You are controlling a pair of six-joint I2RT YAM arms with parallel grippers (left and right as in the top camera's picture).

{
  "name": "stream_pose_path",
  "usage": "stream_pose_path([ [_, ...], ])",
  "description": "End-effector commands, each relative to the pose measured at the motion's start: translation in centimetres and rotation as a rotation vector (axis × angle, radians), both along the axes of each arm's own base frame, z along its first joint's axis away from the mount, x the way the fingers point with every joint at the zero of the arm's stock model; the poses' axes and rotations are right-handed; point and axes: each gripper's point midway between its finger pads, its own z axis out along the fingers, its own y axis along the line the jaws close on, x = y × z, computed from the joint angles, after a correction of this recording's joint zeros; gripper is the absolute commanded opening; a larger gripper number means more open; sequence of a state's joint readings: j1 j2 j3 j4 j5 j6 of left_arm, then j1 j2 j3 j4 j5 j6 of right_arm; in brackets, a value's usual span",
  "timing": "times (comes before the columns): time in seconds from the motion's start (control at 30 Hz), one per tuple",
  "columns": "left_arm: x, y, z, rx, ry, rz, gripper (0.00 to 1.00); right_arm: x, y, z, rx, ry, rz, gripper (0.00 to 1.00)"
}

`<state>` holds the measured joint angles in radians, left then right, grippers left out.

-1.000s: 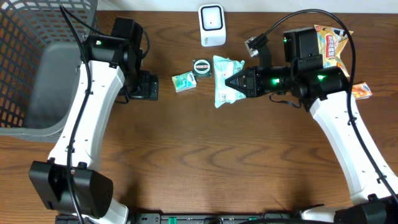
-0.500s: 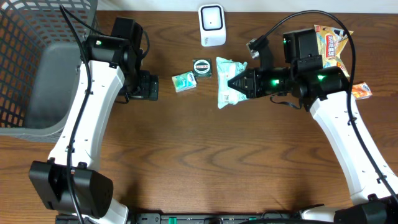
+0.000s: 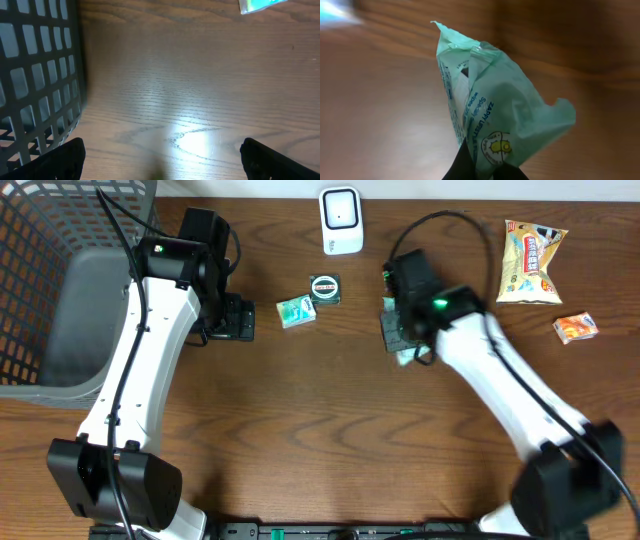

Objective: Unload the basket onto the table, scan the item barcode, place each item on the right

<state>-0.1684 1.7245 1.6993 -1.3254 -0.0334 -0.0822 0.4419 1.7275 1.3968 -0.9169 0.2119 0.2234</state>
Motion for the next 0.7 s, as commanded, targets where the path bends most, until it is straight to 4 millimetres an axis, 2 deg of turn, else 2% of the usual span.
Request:
stream_pose_path([
  [0.0,0.0,0.4,-0.1,0.015,0.003,0.015,0.98,1.3,-4.9,-2.3,-0.368,-0.033,-0.072,0.01],
  [0.1,0.0,0.4,-0.1,0.015,0.003,0.015,0.98,1.3,-5.6,-4.8,-0.468,0.015,-0.065,0.01],
  [0.23,0.0,0.4,-0.1,0.015,0.003,0.015,0.98,0.1,-5.0,-8.7,-0.482,0.132,-0.023,0.01],
  [0.3,0.0,0.4,-0.1,0.015,0.003,0.015,0.97,-0.6,-4.5,-9.6,-0.482,0.169,-0.002,0.04],
  [0.37,0.0,0.4,-0.1,0.015,0.002,0.015,0.98,-1.2,-3.8,-9.9,-0.465,0.187,0.012,0.16],
  [0.5,0.0,0.4,-0.1,0.015,0.003,0.015,0.98,-2.2,-1.2,-9.6,-0.413,0.206,0.068,0.22],
  [0.67,0.0,0.4,-0.1,0.015,0.002,0.015,0.98,-3.9,2.3,-8.8,-0.343,0.26,0.147,0.47],
])
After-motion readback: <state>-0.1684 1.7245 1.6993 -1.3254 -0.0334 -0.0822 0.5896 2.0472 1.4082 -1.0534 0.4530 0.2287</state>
